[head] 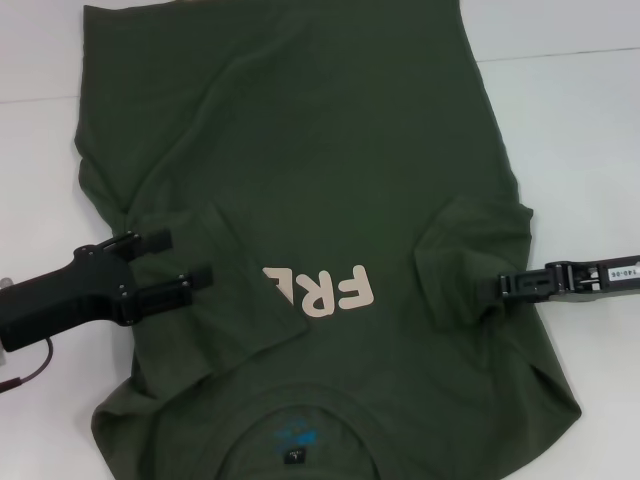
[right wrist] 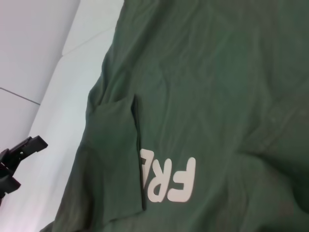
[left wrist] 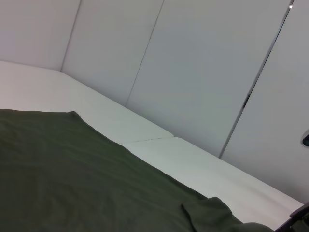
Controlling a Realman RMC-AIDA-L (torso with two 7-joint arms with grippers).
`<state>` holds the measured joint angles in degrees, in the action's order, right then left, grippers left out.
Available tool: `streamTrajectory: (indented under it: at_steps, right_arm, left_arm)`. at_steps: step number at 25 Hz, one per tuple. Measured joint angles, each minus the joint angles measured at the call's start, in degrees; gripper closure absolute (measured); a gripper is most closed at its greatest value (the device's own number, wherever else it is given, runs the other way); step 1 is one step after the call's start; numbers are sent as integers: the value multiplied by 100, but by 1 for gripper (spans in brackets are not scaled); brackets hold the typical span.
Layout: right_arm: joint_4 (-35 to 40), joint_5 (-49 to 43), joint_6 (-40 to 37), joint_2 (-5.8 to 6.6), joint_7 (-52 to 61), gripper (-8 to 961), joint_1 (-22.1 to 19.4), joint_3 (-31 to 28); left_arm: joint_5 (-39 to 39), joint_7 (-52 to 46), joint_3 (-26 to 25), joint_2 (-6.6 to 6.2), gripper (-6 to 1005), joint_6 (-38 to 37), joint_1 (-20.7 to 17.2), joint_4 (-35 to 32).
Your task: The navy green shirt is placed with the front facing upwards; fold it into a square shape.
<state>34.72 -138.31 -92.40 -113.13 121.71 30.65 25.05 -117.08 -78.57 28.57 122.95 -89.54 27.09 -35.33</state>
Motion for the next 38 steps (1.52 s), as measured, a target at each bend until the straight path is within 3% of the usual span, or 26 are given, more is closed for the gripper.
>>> streamTrajectory:
  at_steps: [7, 16, 27, 38]
  right_arm:
    - [4, 21, -105, -24, -54, 241, 29, -4]
    - [81, 660, -347, 146, -225, 241, -328, -220]
    - [124, 950, -188, 191, -378, 241, -352, -350]
    - [157, 910, 324, -1, -389, 240, -8, -81]
  left_arm:
    - [-9, 0, 0, -8, 78, -2, 24, 0]
    - [-9, 2, 0, -8, 78, -6, 25, 0]
    - [-16, -31, 74, -8, 78, -62, 11, 0]
    - [-17, -22, 147, -10, 79, -64, -38, -5]
